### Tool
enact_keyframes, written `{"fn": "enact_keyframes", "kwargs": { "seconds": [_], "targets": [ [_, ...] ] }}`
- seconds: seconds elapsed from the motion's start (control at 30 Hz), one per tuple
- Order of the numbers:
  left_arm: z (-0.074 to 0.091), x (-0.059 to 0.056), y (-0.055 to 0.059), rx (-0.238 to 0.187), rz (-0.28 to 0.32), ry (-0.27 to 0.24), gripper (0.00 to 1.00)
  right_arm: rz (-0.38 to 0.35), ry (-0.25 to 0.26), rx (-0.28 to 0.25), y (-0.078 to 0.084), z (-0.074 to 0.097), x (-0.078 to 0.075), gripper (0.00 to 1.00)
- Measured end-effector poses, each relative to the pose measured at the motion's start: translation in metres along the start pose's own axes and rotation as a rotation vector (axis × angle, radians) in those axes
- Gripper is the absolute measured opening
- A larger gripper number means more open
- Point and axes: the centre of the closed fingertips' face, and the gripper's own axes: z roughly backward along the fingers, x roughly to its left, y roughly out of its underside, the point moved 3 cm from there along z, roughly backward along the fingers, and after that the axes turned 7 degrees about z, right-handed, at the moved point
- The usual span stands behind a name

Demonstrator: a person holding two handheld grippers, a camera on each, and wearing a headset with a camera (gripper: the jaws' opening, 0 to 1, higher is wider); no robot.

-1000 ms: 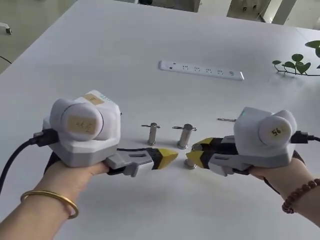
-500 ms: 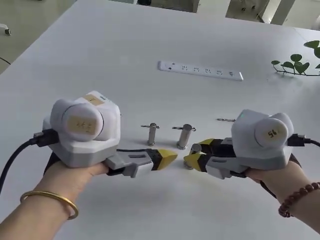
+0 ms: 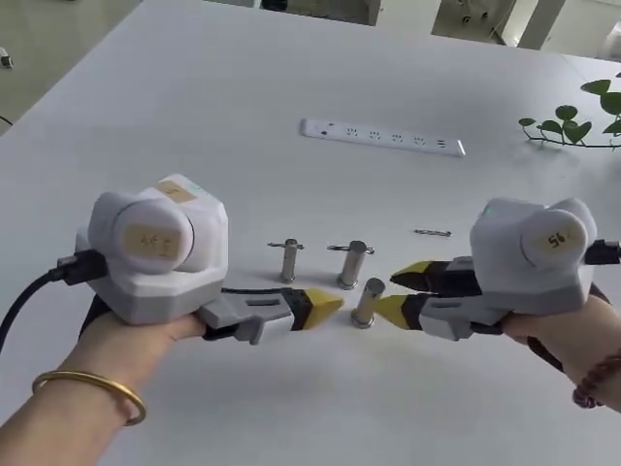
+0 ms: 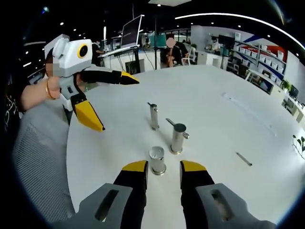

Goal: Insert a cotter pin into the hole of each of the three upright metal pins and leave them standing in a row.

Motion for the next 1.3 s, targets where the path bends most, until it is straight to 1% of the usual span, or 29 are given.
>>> {"fn": "enact_keyframes", "kwargs": {
  "seconds": [0.07, 0.17, 0.23, 0.33, 0.43, 0.5, 0.53, 0.57, 0.67, 0.7, 0.83, 0.93, 0.97, 1.03, 1.1, 1.13, 1.2, 1.3],
  "targets": [
    [-0.001, -0.003, 0.000, 0.005, -0.022, 0.002, 0.97, -0.006, 0.003, 0.001, 0.000, 0.005, -0.002, 0.22],
    [-0.002, -0.004, 0.000, 0.005, -0.016, 0.011, 0.98, 0.000, 0.026, 0.022, 0.002, 0.011, -0.009, 0.22],
    [-0.002, -0.004, 0.001, 0.006, -0.013, 0.016, 0.99, 0.003, 0.033, 0.039, 0.004, 0.015, -0.016, 0.22],
    [-0.003, -0.004, 0.001, 0.007, -0.015, 0.015, 0.99, -0.004, 0.053, 0.044, 0.005, 0.020, -0.029, 0.21],
    [-0.003, -0.004, 0.002, 0.009, -0.015, 0.015, 0.99, 0.005, 0.064, 0.050, 0.006, 0.021, -0.038, 0.21],
    [-0.003, -0.005, 0.001, 0.004, -0.011, 0.016, 0.99, -0.008, 0.076, 0.064, 0.009, 0.020, -0.052, 0.21],
    [-0.003, -0.006, 0.001, 0.002, -0.012, 0.018, 0.99, 0.002, 0.084, 0.077, 0.010, 0.020, -0.057, 0.21],
    [-0.003, -0.006, 0.001, 0.001, -0.013, 0.019, 0.99, 0.025, 0.091, 0.102, 0.013, 0.021, -0.064, 0.20],
    [-0.004, -0.006, 0.002, 0.003, -0.013, 0.019, 0.99, 0.026, 0.101, 0.119, 0.014, 0.020, -0.077, 0.20],
    [-0.005, -0.007, 0.002, 0.004, -0.017, 0.019, 0.99, 0.030, 0.110, 0.129, 0.015, 0.020, -0.084, 0.20],
    [-0.006, -0.010, 0.004, 0.012, -0.036, 0.022, 0.99, 0.013, 0.103, 0.139, 0.016, 0.016, -0.101, 0.18],
    [-0.007, -0.009, 0.004, 0.015, -0.033, 0.021, 0.99, 0.007, 0.095, 0.154, 0.018, 0.013, -0.109, 0.18],
    [-0.007, -0.009, 0.004, 0.015, -0.031, 0.022, 0.99, 0.008, 0.094, 0.158, 0.018, 0.013, -0.110, 0.18],
    [-0.007, -0.008, 0.005, 0.013, -0.023, 0.018, 0.99, 0.022, 0.094, 0.175, 0.020, 0.010, -0.115, 0.17],
    [-0.007, -0.008, 0.005, 0.013, -0.019, 0.018, 0.99, 0.031, 0.082, 0.192, 0.023, 0.005, -0.119, 0.16],
    [-0.007, -0.007, 0.005, 0.013, -0.014, 0.016, 0.99, 0.044, 0.071, 0.214, 0.025, 0.003, -0.121, 0.16],
    [-0.007, -0.006, 0.006, 0.014, -0.010, 0.013, 0.99, 0.078, 0.076, 0.245, 0.027, 0.001, -0.129, 0.16],
    [-0.007, -0.005, 0.006, 0.017, 0.003, -0.003, 0.98, 0.090, 0.079, 0.249, 0.027, -0.003, -0.137, 0.15]
  ]
}}
